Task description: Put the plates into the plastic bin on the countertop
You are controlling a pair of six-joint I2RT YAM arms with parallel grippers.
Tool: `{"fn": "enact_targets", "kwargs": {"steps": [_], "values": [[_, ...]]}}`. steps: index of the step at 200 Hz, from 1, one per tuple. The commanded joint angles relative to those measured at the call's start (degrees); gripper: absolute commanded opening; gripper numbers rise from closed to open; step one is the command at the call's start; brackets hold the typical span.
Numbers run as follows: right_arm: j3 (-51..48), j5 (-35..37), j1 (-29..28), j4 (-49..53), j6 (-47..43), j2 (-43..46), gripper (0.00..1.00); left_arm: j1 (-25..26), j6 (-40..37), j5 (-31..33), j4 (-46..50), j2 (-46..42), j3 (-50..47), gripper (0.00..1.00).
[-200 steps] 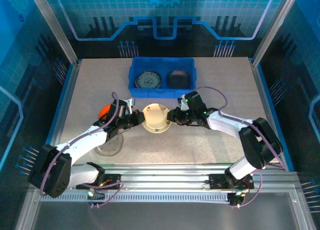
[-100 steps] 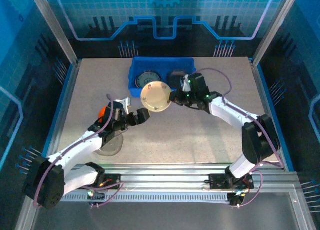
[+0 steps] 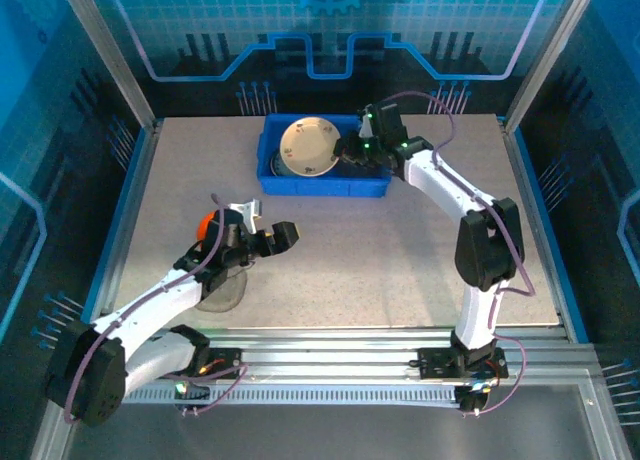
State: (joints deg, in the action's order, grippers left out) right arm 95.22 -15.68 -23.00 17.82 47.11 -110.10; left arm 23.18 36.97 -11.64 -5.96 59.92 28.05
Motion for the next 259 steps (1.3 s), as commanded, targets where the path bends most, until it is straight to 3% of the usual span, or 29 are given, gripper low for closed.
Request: {"fn": "enact_targets", "kwargs": {"steps": [1, 124, 259], "values": [[5.4, 0.5, 1.4, 2.2, 1.6, -4.5, 0.0, 0.3, -1.7, -1.5, -1.0, -0.8, -0.2, 0.99], [20.6, -2.1, 1.7, -0.2, 9.9, -25.2, 0.0, 0.5, 0.1, -2.3, -1.5, -2.6, 0.1, 0.99], [35.7, -0.5, -1.1, 5.0, 12.4, -37.8, 0.0, 0.4, -0.8, -0.3, 2.7, -3.6, 0.4, 0.99]]}}
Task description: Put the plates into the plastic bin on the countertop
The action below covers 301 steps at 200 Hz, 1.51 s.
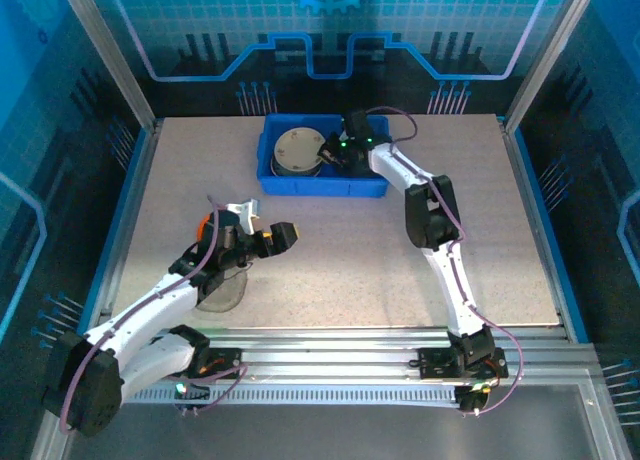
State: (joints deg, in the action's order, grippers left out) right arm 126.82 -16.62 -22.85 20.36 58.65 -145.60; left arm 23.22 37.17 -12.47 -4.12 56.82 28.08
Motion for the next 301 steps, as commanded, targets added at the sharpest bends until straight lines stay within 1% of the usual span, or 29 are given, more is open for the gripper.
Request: {"fn": "enact_targets", "kwargs": {"steps": [1, 30, 48, 65, 95, 119, 137, 170, 227, 301], "values": [[4.2, 0.4, -1.2, 2.5, 0.8, -2.4, 0.0, 0.4, -1.0, 0.5, 0.9, -0.6, 0.4, 0.99], [4.9, 2.0, -1.6, 4.1, 0.2, -2.6, 0.0, 0.4, -1.3, 0.8, 1.0, -0.5, 0.3, 0.99], [4.9, 2.5, -1.7, 4.4, 0.1, -2.4, 0.02, 0.3, -1.5, 0.9, 1.0, -0.4, 0.4, 0.99], [5.0, 2.6, -1.8, 4.7, 0.0, -2.5, 0.09, 0.4, -1.5, 1.0, 0.8, -0.3, 0.4, 0.99], [4.9, 3.6, -1.9, 5.5, -1.1, -1.9, 0.25, 0.4, -1.3, 1.1, 0.4, -0.1, 0.1, 0.99], [3.2, 4.1, -1.9, 4.8, -1.4, -0.3, 0.33, 0.4, -1.3, 1.1, 0.5, -0.1, 0.1, 0.99], [3.0, 4.7, -1.9, 5.4, -2.5, 0.5, 0.36, 0.4, -1.2, 1.1, 0.3, 0.0, 0.2, 0.99], [0.8, 5.2, -1.6, 5.5, -3.5, 3.2, 0.37, 0.4, -1.4, 1.0, -0.1, 0.5, 0.6, 0.99], [-7.1, 5.2, -1.2, 3.0, -4.5, 9.7, 0.38, 0.4, -1.8, 0.8, -0.4, 1.6, 1.8, 0.99], [-4.0, 4.8, -0.6, 6.5, -6.3, 9.0, 0.38, 0.4, -2.2, 0.7, 0.8, 1.0, 2.6, 0.99]]}}
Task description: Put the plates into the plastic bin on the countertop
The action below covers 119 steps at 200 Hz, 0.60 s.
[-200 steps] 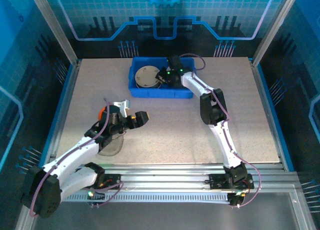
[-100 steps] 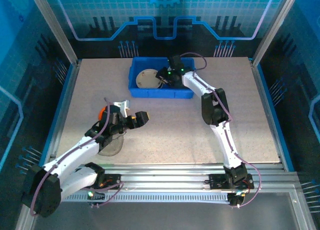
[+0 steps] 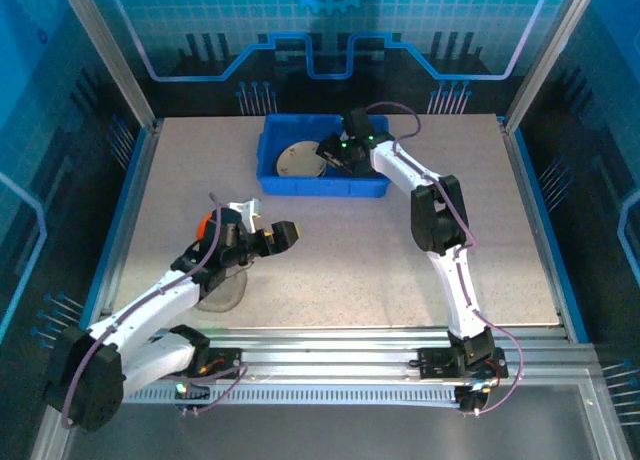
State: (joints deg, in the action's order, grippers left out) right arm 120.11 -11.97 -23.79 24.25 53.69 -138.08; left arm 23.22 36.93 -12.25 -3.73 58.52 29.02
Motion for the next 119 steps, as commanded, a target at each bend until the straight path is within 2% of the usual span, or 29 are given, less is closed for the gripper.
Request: {"fn": "enact_targets", "kwargs": {"steps": [1, 119], "values": [[2.8, 0.2, 0.3, 2.6, -1.4, 1.4, 0.38, 0.4, -1.9, 0.5, 0.4, -0.7, 1.6, 0.99], [0.7, 4.3, -0.1, 4.1, -7.1, 3.0, 0.34, 0.4, -2.8, 1.0, 0.0, 0.3, 1.9, 0.99]]}}
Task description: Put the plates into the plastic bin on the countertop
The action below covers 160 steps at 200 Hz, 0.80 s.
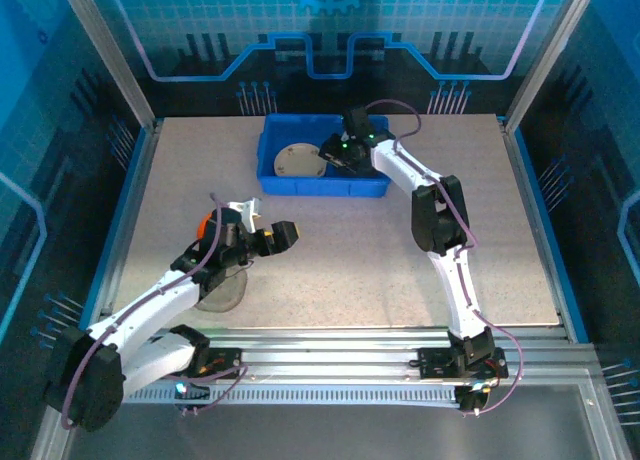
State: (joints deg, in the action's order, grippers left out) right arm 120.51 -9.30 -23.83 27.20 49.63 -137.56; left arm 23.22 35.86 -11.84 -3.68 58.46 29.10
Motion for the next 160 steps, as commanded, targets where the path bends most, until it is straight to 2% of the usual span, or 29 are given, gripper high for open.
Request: {"fn": "enact_targets", "kwargs": {"steps": [1, 94, 160], "values": [[0.4, 1.6, -0.1, 1.2, -3.1, 2.4, 0.34, 0.4, -1.7, 0.6, -0.1, 0.3, 1.8, 0.99], [0.2, -0.9, -0.8, -2.1, -0.7, -1.8, 0.3, 0.4, -1.3, 1.6, 1.3, -1.0, 1.3, 0.99], [-1.0, 1.4, 1.6, -1.4, -4.9, 7.4, 0.3, -1.0, -3.6, 6.2, 9.5, -3.0, 8.1, 0.99]]}}
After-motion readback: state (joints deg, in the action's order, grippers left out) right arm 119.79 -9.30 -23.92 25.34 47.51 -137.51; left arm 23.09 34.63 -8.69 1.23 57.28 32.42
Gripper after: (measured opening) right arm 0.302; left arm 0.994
